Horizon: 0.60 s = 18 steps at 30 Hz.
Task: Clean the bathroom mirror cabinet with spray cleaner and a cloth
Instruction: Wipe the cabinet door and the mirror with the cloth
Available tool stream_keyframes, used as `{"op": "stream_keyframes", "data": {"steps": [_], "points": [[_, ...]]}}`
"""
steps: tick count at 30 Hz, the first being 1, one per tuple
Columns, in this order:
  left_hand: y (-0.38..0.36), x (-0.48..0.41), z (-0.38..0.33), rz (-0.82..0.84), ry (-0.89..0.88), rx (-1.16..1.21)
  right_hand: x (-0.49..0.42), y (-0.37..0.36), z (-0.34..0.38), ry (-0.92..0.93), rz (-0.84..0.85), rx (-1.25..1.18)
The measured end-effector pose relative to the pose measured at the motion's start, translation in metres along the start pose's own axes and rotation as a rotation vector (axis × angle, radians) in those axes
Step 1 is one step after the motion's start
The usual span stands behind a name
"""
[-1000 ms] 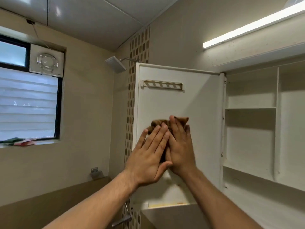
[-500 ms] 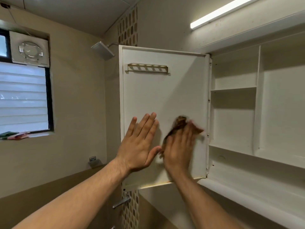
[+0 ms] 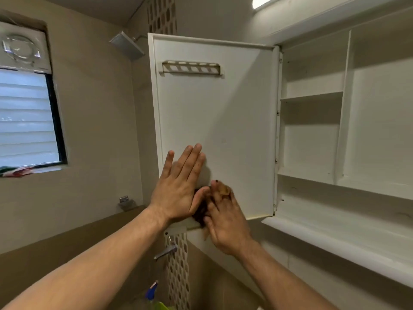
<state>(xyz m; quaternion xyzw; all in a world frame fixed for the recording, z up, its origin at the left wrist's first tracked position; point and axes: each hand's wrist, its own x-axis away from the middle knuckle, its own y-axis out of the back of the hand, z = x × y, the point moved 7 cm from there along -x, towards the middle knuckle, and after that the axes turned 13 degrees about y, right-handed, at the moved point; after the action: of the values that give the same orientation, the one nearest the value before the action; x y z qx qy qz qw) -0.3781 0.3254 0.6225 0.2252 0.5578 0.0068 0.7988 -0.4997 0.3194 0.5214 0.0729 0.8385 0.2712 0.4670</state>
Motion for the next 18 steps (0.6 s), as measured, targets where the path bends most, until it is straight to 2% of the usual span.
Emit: {"op": "stream_keyframes", "data": {"steps": [1,2,5,9,12,16,18], "points": [[-0.002,0.003,-0.001,0.018,-0.006,-0.004,0.001,0.004,-0.011,0.043,0.009,0.017],[-0.005,0.006,-0.002,0.031,-0.011,-0.011,-0.001,0.009,-0.029,-0.015,-0.005,0.005],[-0.007,0.014,-0.003,0.040,-0.039,-0.048,-0.016,0.040,-0.099,-0.288,-0.141,-0.020],[-0.006,0.013,-0.003,0.035,-0.036,-0.041,-0.023,0.061,-0.153,-0.354,-0.226,-0.004],[-0.006,0.015,-0.004,0.021,-0.046,-0.033,0.019,0.036,-0.127,-0.526,-0.289,-0.141],[-0.007,0.022,-0.004,0.020,-0.061,-0.031,0.075,0.000,-0.072,-0.645,-0.232,-0.189],[-0.009,0.021,-0.005,0.033,-0.047,-0.034,0.071,-0.006,-0.066,-0.855,-0.265,-0.249]]}}
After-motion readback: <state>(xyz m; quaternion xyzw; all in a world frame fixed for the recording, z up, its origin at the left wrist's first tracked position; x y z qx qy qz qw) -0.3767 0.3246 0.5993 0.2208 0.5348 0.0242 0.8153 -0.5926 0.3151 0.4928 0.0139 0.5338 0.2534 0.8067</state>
